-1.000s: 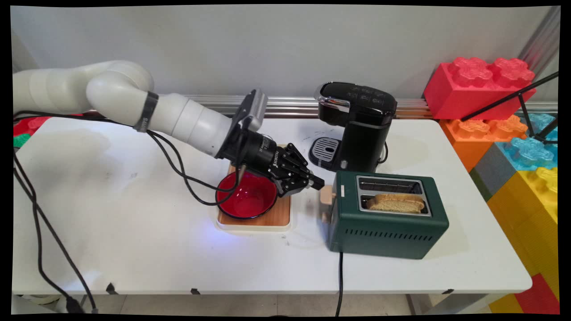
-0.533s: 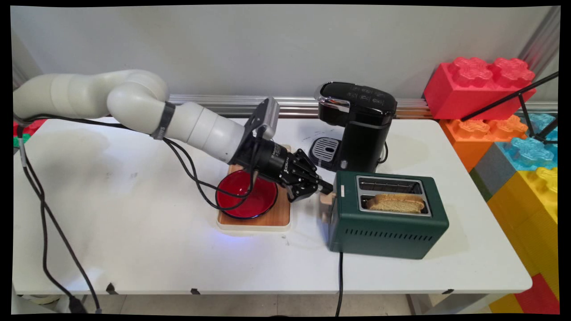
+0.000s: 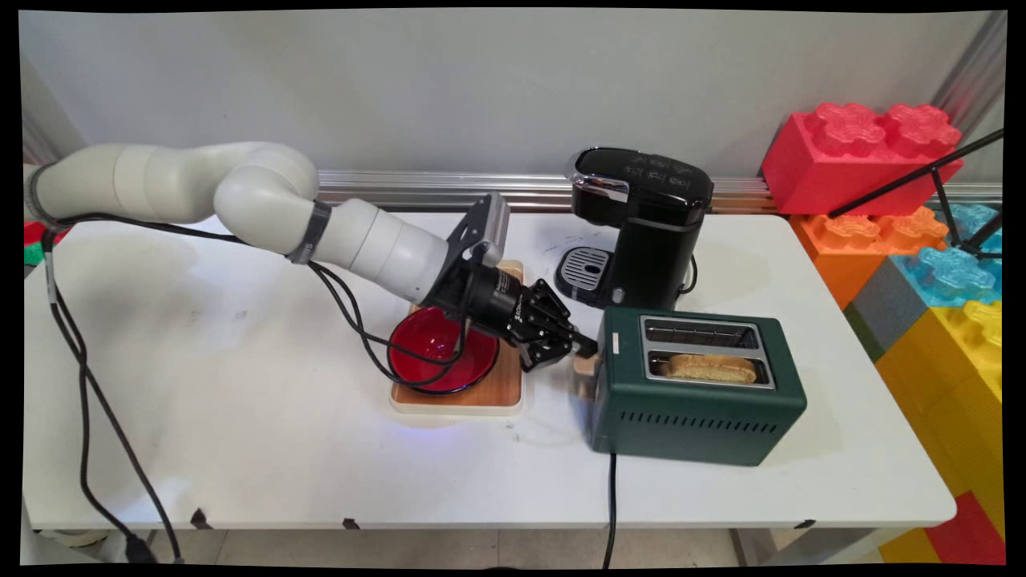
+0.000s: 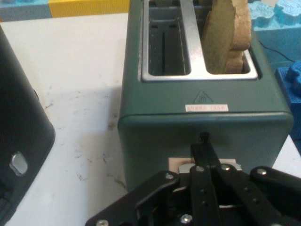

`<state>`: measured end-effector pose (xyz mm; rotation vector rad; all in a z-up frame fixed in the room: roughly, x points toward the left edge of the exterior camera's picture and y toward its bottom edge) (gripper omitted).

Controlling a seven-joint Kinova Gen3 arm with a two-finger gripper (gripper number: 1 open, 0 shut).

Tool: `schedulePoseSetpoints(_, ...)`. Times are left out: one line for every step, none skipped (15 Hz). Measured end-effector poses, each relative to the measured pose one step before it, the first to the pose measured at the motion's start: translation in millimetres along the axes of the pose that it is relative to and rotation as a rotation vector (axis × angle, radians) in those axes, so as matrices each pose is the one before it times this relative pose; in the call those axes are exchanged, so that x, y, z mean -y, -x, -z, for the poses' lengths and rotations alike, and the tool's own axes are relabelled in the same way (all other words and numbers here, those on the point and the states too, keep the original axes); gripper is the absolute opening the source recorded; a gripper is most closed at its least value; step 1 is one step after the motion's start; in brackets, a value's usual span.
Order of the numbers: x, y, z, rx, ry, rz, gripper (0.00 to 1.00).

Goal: Press the toaster switch

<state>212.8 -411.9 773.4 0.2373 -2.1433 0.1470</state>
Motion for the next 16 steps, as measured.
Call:
schedulePoseSetpoints(0.17, 1.86, -1.50, 0.00227, 0.00063, 0.00136, 0.00)
schedulePoseSetpoints(0.17, 2.57, -1.89, 0.00315, 0.00072, 0.00209, 0.00)
schedulePoseSetpoints(0.20, 2.54, -1.68, 0.00322, 0.00072, 0.00199, 0.00)
schedulePoseSetpoints(0.28, 2.04, -1.36, 0.00270, 0.00084, 0.00127, 0.00)
schedulePoseSetpoints(0.17, 1.77, -0.96, 0.00258, 0.00064, 0.00129, 0.00)
schedulePoseSetpoints(0.02, 1.71, -0.73, 0.00224, 0.00049, 0.00107, 0.00)
schedulePoseSetpoints(0.09, 1.26, -0.68, 0.00181, 0.00060, 0.00077, 0.00)
schedulePoseSetpoints(0.11, 1.76, -0.92, 0.00253, 0.00142, 0.00070, 0.00)
schedulePoseSetpoints(0.15, 1.06, -0.43, 0.00129, 0.00040, 0.00054, 0.00)
schedulePoseSetpoints(0.17, 1.50, -0.73, 0.00216, 0.00107, 0.00075, 0.00)
schedulePoseSetpoints(0.09, 1.21, -0.45, 0.00160, 0.00082, 0.00027, 0.00)
schedulePoseSetpoints(0.20, 0.99, -0.80, 0.00130, 0.00156, 0.00011, 0.00)
schedulePoseSetpoints(-0.02, 1.13, -0.39, 0.00133, 0.00060, 0.00065, 0.00)
schedulePoseSetpoints(0.05, 0.98, -0.64, 0.00104, 0.00106, 0.00064, 0.00)
schedulePoseSetpoints(0.04, 0.62, -0.36, 0.00053, 0.00040, 0.00052, 0.00)
schedulePoseSetpoints(0.10, 0.70, -0.49, 0.00093, 0.00064, 0.00084, 0.00)
